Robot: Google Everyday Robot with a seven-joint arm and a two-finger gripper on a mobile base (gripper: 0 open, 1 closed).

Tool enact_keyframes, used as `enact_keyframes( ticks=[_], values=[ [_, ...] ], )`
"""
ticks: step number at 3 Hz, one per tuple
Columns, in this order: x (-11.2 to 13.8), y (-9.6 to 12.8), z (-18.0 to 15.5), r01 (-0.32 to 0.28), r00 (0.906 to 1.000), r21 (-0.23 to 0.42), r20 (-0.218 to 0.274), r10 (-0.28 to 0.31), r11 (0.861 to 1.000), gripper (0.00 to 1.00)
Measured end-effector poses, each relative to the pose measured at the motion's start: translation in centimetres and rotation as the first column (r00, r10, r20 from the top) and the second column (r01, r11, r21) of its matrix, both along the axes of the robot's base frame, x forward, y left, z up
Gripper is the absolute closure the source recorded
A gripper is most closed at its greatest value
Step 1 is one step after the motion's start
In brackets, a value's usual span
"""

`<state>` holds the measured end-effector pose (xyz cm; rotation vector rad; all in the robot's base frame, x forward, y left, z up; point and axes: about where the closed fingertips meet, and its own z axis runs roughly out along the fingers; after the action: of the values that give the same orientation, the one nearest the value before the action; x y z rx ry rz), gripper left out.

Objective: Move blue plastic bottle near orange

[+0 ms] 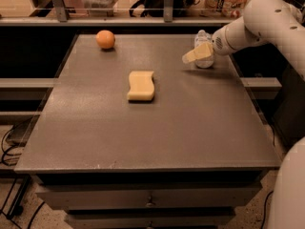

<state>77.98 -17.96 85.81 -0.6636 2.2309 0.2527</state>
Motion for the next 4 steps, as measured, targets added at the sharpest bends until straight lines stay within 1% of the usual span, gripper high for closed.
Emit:
enact_keyframes(
  ticks=[1, 2, 4],
  values=[
    [0.5, 0.1, -0.4, 0.004, 1.0000, 0.005, -0.009, -0.004, 1.000, 0.00],
    [0.8, 0.5, -1.0, -0.001, 0.9997, -0.004, -0.023, 0.001, 1.000, 0.19],
    [0.7, 1.4, 0.1, -0.019, 0.9998, -0.028, -0.004, 0.019, 0.999, 0.66]
  ],
)
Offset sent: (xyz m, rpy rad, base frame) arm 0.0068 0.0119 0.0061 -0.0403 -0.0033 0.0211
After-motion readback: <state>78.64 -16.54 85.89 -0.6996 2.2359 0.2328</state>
